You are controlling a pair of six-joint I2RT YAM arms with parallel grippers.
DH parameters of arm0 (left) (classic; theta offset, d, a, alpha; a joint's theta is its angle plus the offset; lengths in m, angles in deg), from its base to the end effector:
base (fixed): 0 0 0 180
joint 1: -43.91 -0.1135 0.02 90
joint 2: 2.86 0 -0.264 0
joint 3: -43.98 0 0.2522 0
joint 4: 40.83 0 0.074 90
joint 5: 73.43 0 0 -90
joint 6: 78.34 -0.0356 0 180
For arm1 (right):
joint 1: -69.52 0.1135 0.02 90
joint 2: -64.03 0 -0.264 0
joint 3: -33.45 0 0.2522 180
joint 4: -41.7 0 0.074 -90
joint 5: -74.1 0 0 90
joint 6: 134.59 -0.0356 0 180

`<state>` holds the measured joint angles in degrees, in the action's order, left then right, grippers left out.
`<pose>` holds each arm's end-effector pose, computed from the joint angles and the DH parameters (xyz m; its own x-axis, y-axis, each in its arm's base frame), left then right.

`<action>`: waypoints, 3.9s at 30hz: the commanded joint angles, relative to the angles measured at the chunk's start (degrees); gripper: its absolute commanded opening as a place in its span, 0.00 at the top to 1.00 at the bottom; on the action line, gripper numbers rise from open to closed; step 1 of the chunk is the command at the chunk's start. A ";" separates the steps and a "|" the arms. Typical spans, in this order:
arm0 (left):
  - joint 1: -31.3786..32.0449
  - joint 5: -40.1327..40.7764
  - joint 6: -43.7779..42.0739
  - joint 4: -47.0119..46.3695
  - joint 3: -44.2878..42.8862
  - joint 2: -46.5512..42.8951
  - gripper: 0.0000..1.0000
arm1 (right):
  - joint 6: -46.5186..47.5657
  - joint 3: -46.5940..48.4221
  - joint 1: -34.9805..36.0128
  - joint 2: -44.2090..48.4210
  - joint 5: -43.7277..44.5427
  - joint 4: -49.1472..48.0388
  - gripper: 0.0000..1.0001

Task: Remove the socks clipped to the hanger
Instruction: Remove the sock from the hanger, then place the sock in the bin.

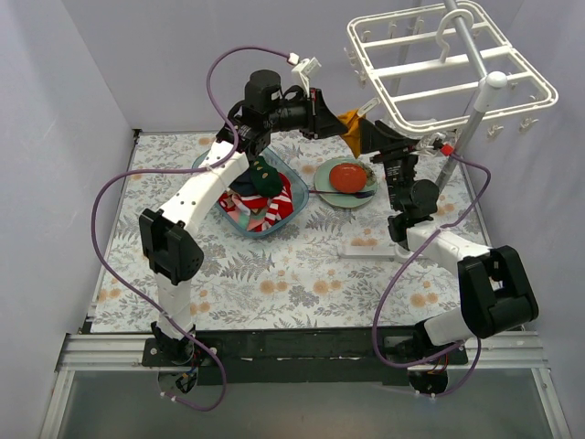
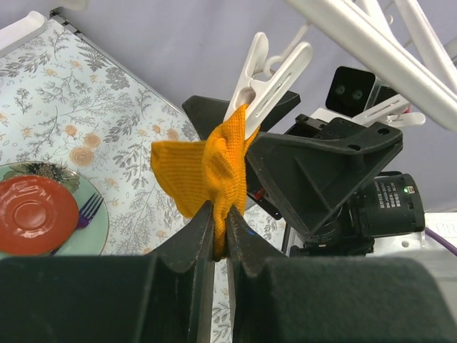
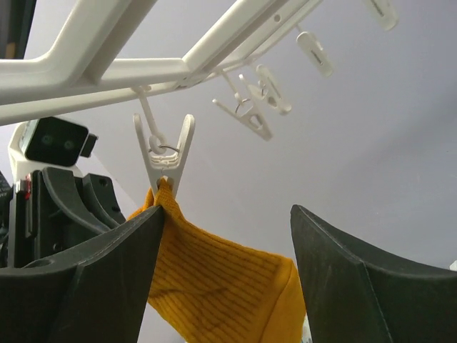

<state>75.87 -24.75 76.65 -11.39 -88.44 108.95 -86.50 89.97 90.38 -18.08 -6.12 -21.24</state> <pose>0.3725 -0.2601 0.4319 -0.9170 -0.2301 -0.3259 0.2841 0.1970 -0.9383 0.2806 0.1004 0.3322 0.2718 0.8080 -0.5228 -0.5459 0.5768 0.6077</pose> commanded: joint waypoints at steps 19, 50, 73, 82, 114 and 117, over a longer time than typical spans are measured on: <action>1.08 2.38 1.01 0.05 -1.15 0.16 1.00 | -1.33 3.81 0.76 -2.01 1.83 -20.86 0.21; 2.58 3.88 1.02 0.22 -1.23 1.13 1.00 | -1.33 8.83 1.11 -4.64 9.11 -25.42 0.22; 2.58 4.49 1.10 1.02 -1.94 2.18 1.00 | -4.41 10.24 1.29 -4.20 9.73 -25.33 0.51; 2.58 4.76 0.84 1.02 -1.59 1.66 1.00 | -5.81 8.92 1.29 -2.97 9.82 -24.63 0.99; -5.77 26.99 8.40 -15.33 27.06 -18.29 1.00 | -6.96 5.49 2.16 0.10 5.08 -16.38 0.07; -6.74 27.26 8.66 -15.33 28.30 -18.73 1.00 | -6.00 5.05 2.87 0.63 4.64 -14.88 0.06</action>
<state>70.52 -0.27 84.24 -24.09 -61.62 93.80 -92.05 96.05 92.37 -19.58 0.20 -20.98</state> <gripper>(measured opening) 0.074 0.931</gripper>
